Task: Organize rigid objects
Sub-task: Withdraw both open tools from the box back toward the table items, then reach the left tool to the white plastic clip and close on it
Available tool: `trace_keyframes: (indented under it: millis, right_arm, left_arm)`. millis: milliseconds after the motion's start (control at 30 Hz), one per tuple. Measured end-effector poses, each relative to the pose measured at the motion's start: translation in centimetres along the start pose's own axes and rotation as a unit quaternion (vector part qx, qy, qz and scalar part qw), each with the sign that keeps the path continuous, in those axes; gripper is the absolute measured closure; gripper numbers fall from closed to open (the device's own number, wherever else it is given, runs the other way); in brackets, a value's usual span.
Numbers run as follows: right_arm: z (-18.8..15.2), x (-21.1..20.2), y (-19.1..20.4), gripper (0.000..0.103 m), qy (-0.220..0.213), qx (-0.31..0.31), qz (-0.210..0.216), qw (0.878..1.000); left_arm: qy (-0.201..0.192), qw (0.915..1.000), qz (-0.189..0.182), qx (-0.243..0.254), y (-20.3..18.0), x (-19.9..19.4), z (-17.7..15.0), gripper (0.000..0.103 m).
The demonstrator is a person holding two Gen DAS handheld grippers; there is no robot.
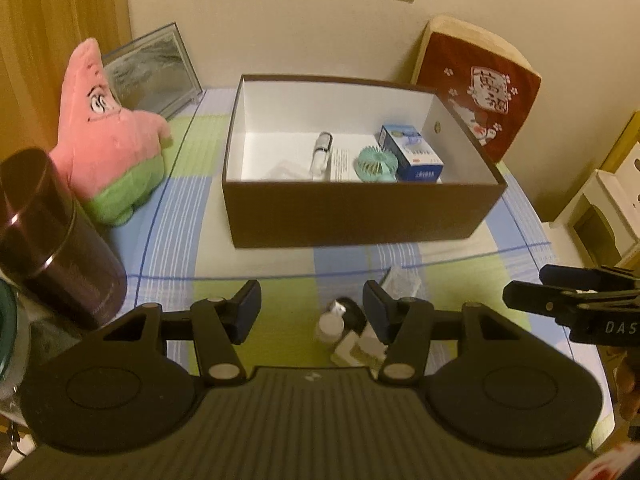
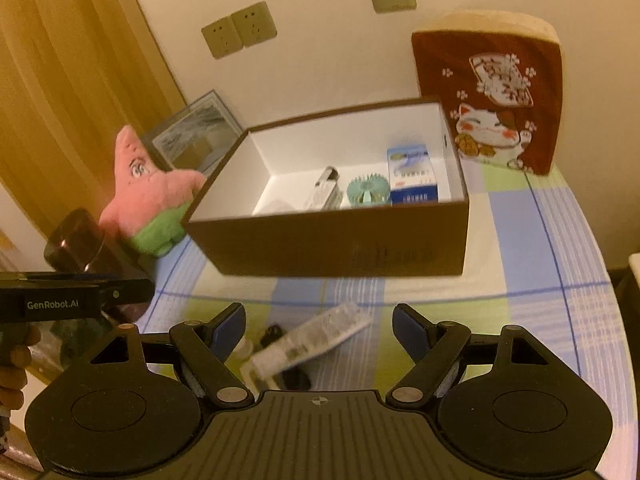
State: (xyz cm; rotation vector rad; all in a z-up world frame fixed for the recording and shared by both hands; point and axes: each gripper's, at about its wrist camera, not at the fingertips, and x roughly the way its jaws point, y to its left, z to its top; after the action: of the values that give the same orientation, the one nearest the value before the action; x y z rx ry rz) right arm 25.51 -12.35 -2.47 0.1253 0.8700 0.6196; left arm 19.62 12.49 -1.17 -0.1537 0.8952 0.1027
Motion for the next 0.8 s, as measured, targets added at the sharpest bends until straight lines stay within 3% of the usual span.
trace_keyframes:
  millis: [400, 800]
  right_arm:
    - [-4.0, 0.6, -0.2, 0.023, 0.039, 0.015, -0.009, 0.999]
    - [-6.0, 1.3, -0.3, 0.023, 0.063, 0.017, -0.008, 0.998]
  left_arm:
    - [0.025, 0.9997, -0.006, 0.000, 0.2, 0.4, -3.9, 0.049]
    - [0.054, 0.9985, -0.011, 0.004, -0.6, 1.6, -6.5, 0.050]
